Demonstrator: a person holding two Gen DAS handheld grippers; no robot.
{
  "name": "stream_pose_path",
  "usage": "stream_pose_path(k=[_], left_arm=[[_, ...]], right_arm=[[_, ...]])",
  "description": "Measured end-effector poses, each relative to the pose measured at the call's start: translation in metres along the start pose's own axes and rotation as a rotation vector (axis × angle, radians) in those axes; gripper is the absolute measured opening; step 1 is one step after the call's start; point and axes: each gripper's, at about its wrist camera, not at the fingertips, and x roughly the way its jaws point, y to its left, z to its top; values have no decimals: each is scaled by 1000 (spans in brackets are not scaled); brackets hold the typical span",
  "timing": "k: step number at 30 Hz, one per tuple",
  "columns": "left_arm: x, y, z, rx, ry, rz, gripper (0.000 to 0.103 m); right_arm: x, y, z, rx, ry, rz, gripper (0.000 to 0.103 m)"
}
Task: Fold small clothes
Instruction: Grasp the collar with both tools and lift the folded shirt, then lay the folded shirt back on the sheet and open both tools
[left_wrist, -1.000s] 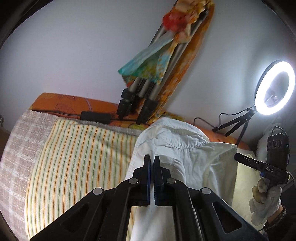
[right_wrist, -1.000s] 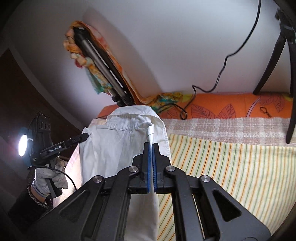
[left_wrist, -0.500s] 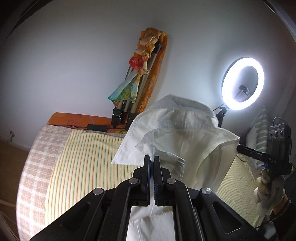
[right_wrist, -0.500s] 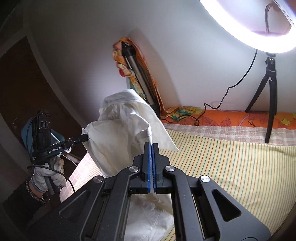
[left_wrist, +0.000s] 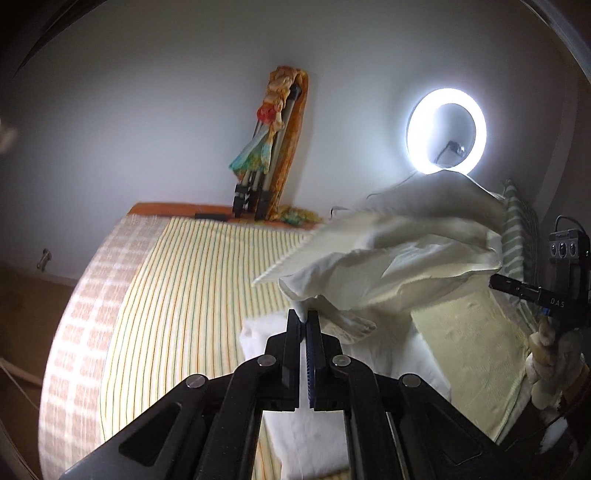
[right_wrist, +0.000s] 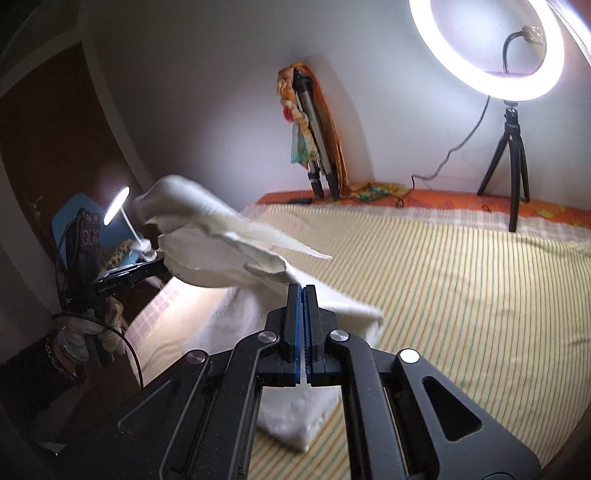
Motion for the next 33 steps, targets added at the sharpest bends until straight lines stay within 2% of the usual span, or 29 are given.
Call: stream_pose_path(k=[4,8,11,13,15,17,19,22,23,24,25,26,27,28,32,33], left_arm=[[3,1,-43,26,55,30,0],[11,8,-81,41,144,54,1],[3,21,-90,-3,143,63,1],[-3,32,-86,-76,130,35,12],[-7,42,-80,-170,111,-18,32],[-5,49,-72,-256,102,-70,38],[7,57,-67,-354,128,-141,44],[26,64,-69,-474,170,-216,41],[33,64,-72,-495,185,-234,34],[38,62,-74,-506,198,-255,21],[44,60,-76,-508,216,-271,14],[48,57,-76,-498,227,-267,2],[50,54,-75,-485,233,-257,0],[50,53,-74,-479,232,-257,0],[36,60,-67,-516,204,-309,0],[33,61,-66,-499,197,-296,0]], right_arm=[[4,3,-40,-26,67,-36,2],[14,-2,-72,-37,163,-81,3],[11,-15,-83,7,176,-91,3],[5,-26,-84,86,161,-57,4],[0,-39,-89,196,140,12,17],[2,-49,-90,291,122,66,54],[10,-55,-93,368,119,94,58],[30,-65,-99,468,147,141,58],[37,-66,-101,483,159,150,58],[44,-64,-103,490,170,156,56],[49,-63,-105,492,178,169,44],[53,-60,-106,489,192,183,22],[57,-57,-106,484,207,188,13],[58,-52,-104,474,213,191,9],[44,-38,-94,456,167,268,7],[43,-36,-93,443,159,262,6]])
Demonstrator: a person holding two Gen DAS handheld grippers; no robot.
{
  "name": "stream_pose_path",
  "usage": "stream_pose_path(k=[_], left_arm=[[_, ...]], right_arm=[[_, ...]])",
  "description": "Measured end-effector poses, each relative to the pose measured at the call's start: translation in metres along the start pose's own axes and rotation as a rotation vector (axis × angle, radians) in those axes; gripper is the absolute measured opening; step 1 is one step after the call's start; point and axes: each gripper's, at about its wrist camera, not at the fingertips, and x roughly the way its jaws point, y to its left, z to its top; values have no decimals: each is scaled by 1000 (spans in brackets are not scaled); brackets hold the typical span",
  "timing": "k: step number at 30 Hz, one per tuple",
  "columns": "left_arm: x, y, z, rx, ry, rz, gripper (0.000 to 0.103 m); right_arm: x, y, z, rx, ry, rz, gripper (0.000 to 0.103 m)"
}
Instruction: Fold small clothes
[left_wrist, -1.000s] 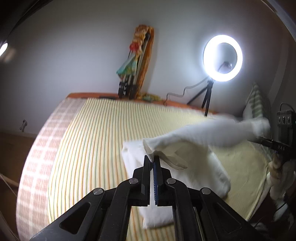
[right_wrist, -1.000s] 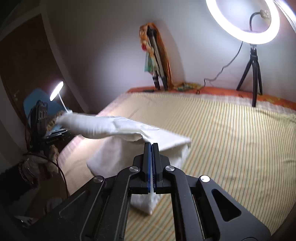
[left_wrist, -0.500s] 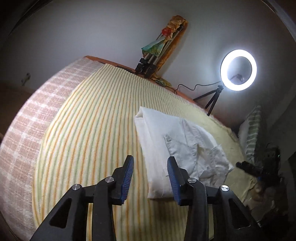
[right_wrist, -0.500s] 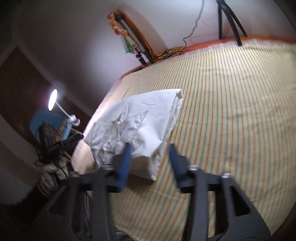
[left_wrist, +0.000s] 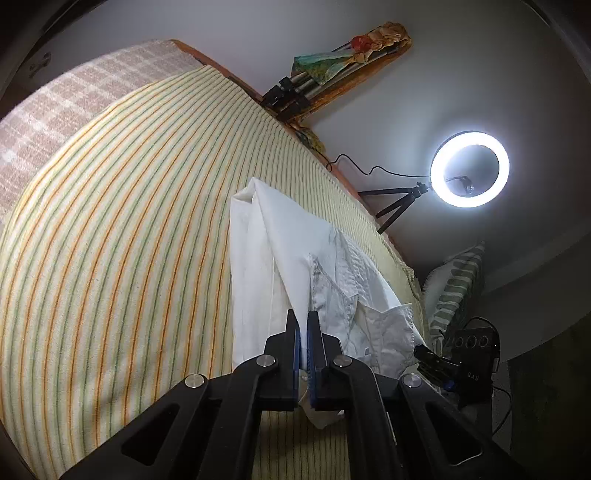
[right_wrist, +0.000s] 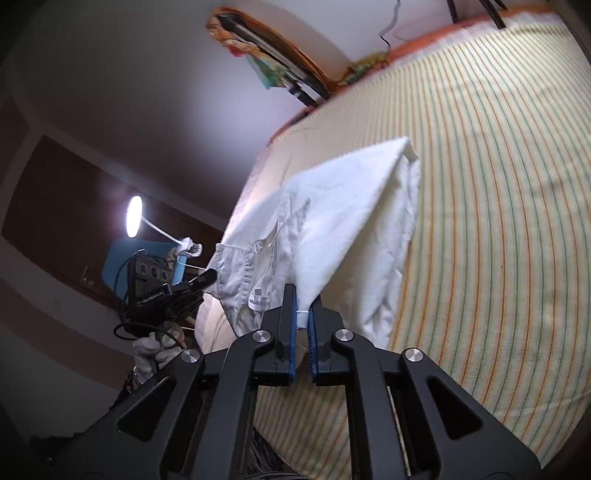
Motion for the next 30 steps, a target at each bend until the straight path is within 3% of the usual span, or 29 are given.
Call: stream_pose_path(k=[2,4,8,11,12,16,19,24,30], left_arm=[[2,4,0,34,7,59,0],[12,13,-7,42,46,113,0],[23,15,-19,95,63,178,0],[17,9,-18,143,61,213,10],[12,7,-16,159,56,222,20],[-19,-12,-6,249,-23,261,28],[-24,-35,7,323,-72,279,30],[15,-67,32,387,-74,280,30],[81,-91,48,456,-22,301,30]], right_arm=[[1,-3,-5,-3,9,-15,6],[9,-12,-10,-6,46,-87,5],[23,-21,-19,-10,100,-155,5],[22,-8,-15,-76,132,-191,5],[18,-1,-13,-108,139,-218,8],[-3,27,5,-243,79,-293,35],[-8,48,26,-315,4,-280,35],[34,69,69,-355,-1,-259,35],[102,77,98,-437,83,-329,35]])
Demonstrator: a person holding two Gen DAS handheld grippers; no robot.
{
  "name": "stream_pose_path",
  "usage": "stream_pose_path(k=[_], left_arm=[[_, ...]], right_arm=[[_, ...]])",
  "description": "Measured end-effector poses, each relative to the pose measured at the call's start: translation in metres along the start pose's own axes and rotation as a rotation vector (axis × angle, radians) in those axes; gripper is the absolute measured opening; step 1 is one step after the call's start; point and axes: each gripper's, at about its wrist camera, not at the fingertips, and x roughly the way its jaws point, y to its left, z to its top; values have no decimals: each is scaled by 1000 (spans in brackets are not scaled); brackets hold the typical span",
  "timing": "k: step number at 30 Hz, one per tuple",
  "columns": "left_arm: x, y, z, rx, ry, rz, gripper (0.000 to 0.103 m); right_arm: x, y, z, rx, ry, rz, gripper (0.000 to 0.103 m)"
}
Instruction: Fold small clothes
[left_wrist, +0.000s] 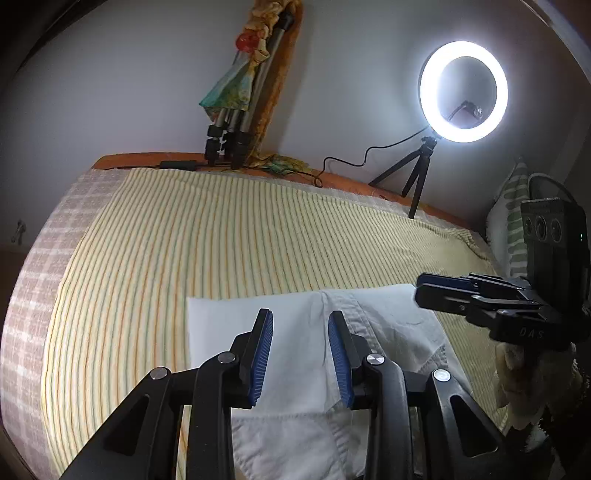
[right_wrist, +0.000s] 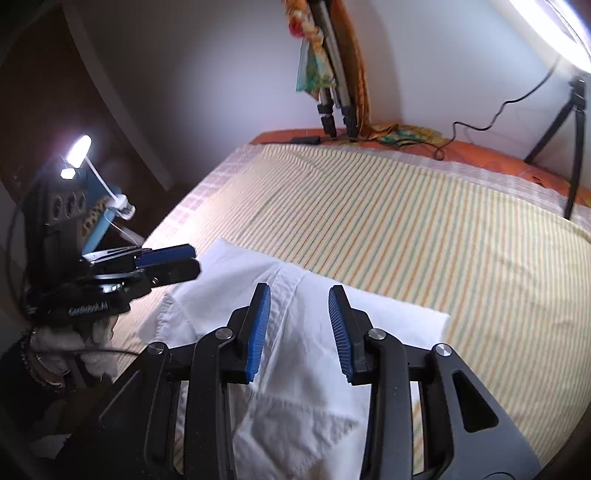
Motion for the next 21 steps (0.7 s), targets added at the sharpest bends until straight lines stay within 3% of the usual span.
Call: stream_pose_path(k=[8,13,17,21], left_arm=[[62,14,-6,6,77,49,30],[70,18,-20,17,49,30,30],[65,21,-14,-1,73,19,30],[38,29,-11,-33,40,22,30]], right_arm=[[56,0,-8,-67,112,-49,35],[72,0,-23,-110,125,-70,35],[63,-2,-17,-86,128,-50,35],[28,-15,-20,-11,59,-15,35]])
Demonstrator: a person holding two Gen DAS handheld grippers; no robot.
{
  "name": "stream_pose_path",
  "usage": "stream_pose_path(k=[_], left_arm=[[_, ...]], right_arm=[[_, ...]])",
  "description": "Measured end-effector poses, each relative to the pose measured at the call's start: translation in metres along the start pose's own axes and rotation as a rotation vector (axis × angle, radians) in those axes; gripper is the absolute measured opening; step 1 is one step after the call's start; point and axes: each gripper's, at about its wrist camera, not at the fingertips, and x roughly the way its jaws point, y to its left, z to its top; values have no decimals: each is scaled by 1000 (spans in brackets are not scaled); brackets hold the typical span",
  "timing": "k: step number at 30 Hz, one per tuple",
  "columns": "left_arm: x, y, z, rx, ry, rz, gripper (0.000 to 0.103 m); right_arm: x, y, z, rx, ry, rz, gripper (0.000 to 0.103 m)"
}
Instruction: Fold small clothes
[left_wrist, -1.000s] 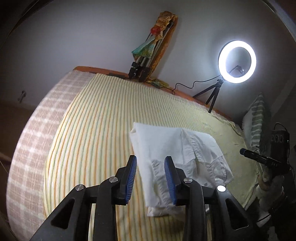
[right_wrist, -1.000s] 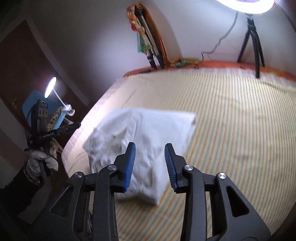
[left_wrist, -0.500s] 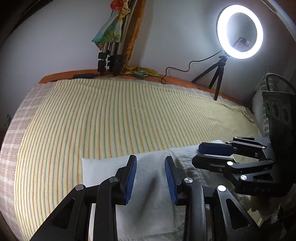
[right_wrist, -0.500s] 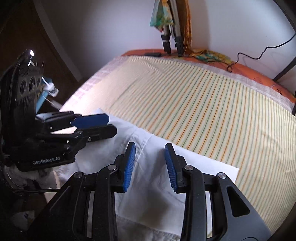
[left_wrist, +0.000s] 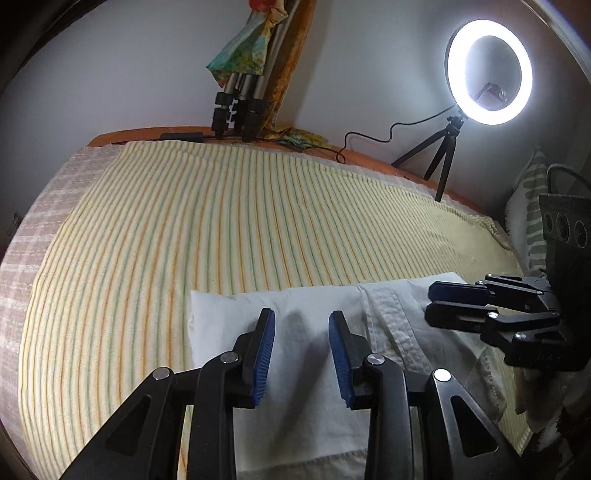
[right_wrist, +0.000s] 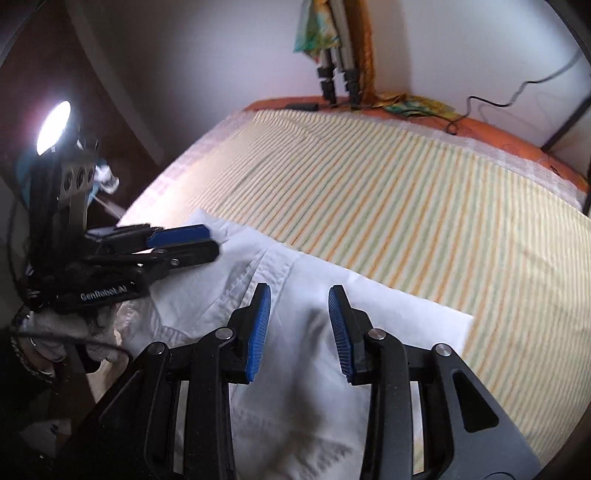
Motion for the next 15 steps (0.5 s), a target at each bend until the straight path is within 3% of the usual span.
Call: stream_pose_path(k=[3,6,9,15], left_arm=[[-25,13,-6,-58,-30,-29,31],[-40,19,-19,-45,-32,-13,31],[-37,29,-33,-56,-1,29,31],[-35,56,-56,-151,13,43,35]], right_arm=[[-18,-10,-9,28,-21,-4,35],[-25,-22,-17,61,-23,3,35],[-21,-32,-25,100,-4,14,35],[-20,-43,-49,129,17,-33,35]])
